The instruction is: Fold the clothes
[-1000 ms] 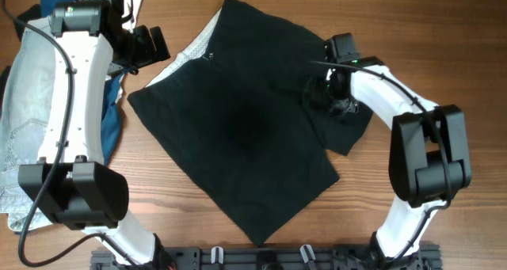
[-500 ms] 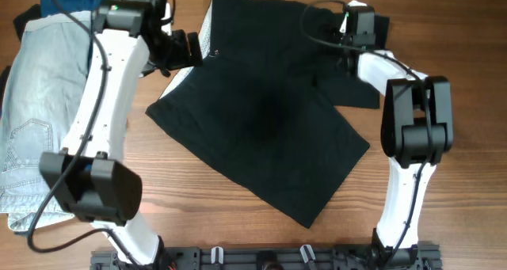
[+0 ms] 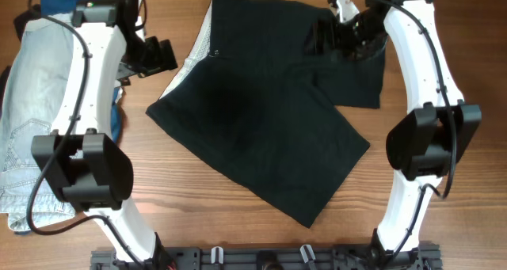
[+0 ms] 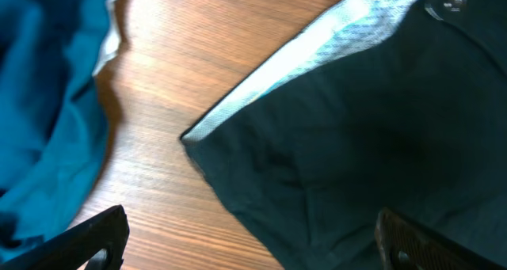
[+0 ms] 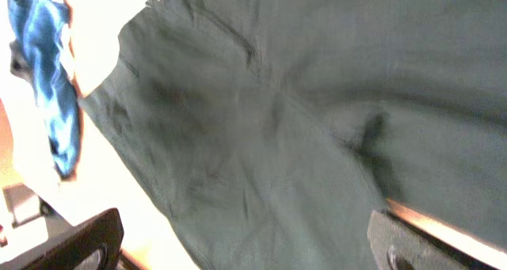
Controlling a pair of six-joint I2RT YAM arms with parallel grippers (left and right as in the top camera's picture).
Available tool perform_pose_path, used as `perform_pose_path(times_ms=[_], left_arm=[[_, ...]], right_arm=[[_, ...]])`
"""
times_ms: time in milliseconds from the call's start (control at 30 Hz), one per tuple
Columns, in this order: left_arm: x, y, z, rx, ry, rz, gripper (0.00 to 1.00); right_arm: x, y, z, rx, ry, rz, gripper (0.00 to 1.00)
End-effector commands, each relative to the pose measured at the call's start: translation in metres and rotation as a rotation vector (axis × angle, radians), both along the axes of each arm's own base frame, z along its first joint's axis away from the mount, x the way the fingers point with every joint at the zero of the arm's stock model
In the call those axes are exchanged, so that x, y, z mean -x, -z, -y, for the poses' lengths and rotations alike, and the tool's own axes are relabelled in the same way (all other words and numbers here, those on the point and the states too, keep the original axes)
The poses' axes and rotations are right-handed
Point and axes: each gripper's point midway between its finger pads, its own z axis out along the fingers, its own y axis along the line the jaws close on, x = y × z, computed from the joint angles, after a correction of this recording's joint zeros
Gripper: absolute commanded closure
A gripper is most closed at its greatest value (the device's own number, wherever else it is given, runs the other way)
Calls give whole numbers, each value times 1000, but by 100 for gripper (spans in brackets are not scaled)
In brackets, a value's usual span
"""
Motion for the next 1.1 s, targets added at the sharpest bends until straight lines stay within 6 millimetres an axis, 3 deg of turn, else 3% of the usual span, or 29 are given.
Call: perform_pose_path(times_ms=[0, 133, 167, 200, 500, 567, 633, 733, 833, 967, 1067], left_arm=[[3, -2, -20, -12, -29, -1, 0], [0, -3, -23, -15, -22, 10, 0], [-7, -4, -23, -16, -21, 41, 0], [-9, -4, -23, -16, -21, 48, 0], [-9, -4, -23, -16, -21, 48, 0], [-9, -4, -23, -16, -21, 48, 0], [-9, -4, -23, -15, -20, 48, 0], [-9, -4, -23, -15, -20, 47, 0], [-9, -4, -17, 18, -15, 50, 0], [-11, -4, -15, 25, -12, 56, 0], [-12, -3, -12, 26, -6, 56, 0]], right_arm=[[28, 21, 26, 268, 10, -98, 0], [63, 68, 32, 378, 41, -273, 0], [77, 95, 40, 426, 90, -339, 1], [85, 108, 44, 449, 105, -365, 1], [124, 157, 36, 472, 107, -461, 4], [139, 181, 35, 483, 124, -475, 4], [142, 190, 39, 501, 155, -474, 3], [142, 207, 62, 605, 226, -435, 0], [127, 210, 97, 646, 306, -395, 0], [84, 219, 138, 530, 443, -277, 0], [48, 220, 149, 439, 450, -139, 0]])
